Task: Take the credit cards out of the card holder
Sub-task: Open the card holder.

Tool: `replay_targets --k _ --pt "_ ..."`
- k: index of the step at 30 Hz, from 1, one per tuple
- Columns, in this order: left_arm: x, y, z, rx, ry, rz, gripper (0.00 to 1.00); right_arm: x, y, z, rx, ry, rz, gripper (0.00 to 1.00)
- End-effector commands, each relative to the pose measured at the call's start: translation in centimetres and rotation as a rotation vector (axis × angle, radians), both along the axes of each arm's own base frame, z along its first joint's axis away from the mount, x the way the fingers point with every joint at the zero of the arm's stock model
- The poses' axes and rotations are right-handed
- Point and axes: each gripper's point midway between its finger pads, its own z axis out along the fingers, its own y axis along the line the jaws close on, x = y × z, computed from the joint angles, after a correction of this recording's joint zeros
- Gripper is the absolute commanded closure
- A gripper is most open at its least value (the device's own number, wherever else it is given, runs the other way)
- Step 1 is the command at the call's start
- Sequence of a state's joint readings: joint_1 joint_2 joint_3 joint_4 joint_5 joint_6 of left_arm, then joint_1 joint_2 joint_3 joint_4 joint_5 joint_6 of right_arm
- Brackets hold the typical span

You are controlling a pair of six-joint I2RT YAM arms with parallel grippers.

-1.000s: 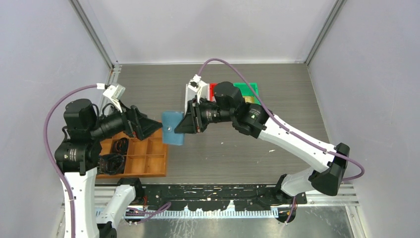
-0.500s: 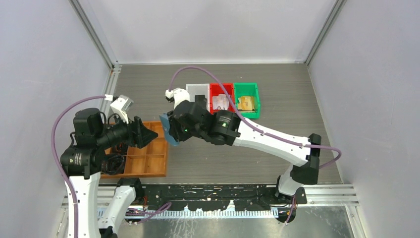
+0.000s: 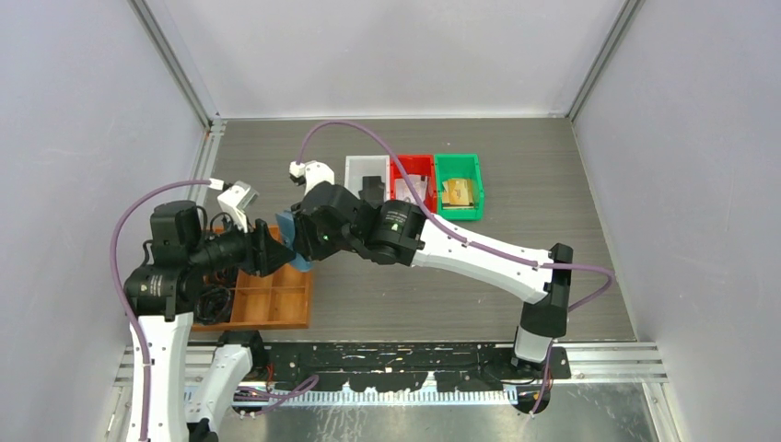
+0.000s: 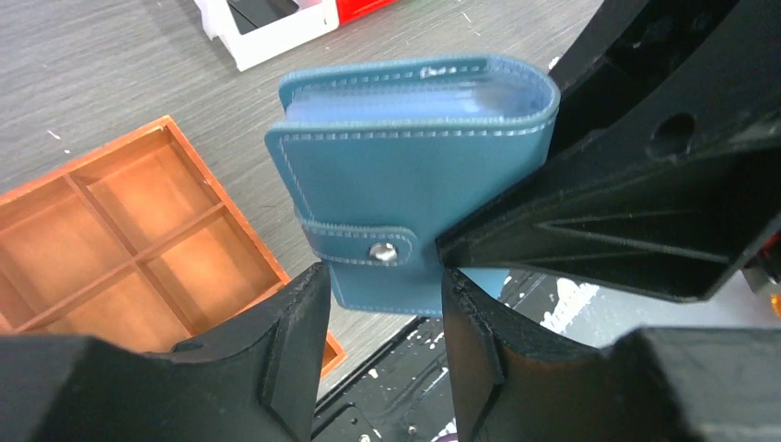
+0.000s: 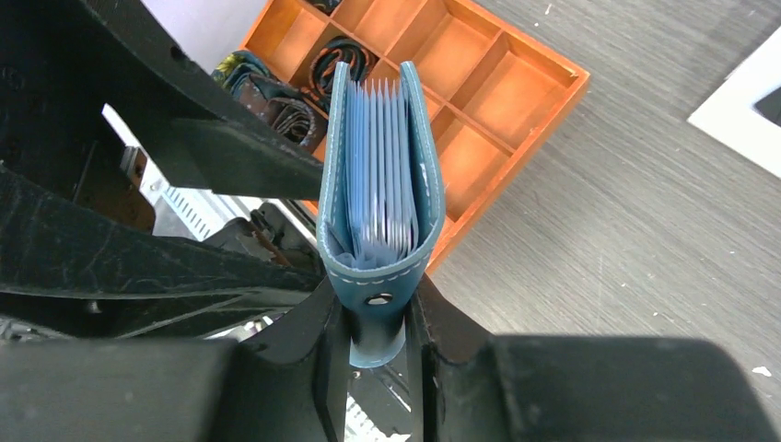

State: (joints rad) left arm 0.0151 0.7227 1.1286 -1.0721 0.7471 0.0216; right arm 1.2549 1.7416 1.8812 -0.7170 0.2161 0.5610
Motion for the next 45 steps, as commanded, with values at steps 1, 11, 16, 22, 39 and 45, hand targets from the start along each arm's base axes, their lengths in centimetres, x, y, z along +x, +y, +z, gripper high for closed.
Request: replay_targets --k 1,11,16,22,39,45 --pt "1.8 0.5 1.1 0.045 -0.110 0.000 0.52 -0.8 1.9 4.5 0.163 0.012 0.028 0.99" --pt "4.2 1.3 0.8 0.218 -0.259 -0.018 0.53 -1.0 2.2 4.3 0.223 0.131 0.074 0.99" --pt "4.8 1.4 0.6 0.242 -0.280 -0.023 0.56 -1.6 2.4 4.0 0.252 0.214 0.126 0.99" --pt "4.3 0.8 0.3 0.287 -0.329 -0.083 0.58 -1.7 3.1 4.1 0.298 0.290 0.151 0.99" --pt "3.1 0.6 -0.6 0.435 -0.568 -0.203 0.87 -1.9 4.3 6.1 0.455 0.469 0.202 0.99" --pt "4.7 1.6 -0.1 0.486 -0.646 -0.122 0.97 -1.9 4.2 6.6 0.474 0.482 0.212 0.99"
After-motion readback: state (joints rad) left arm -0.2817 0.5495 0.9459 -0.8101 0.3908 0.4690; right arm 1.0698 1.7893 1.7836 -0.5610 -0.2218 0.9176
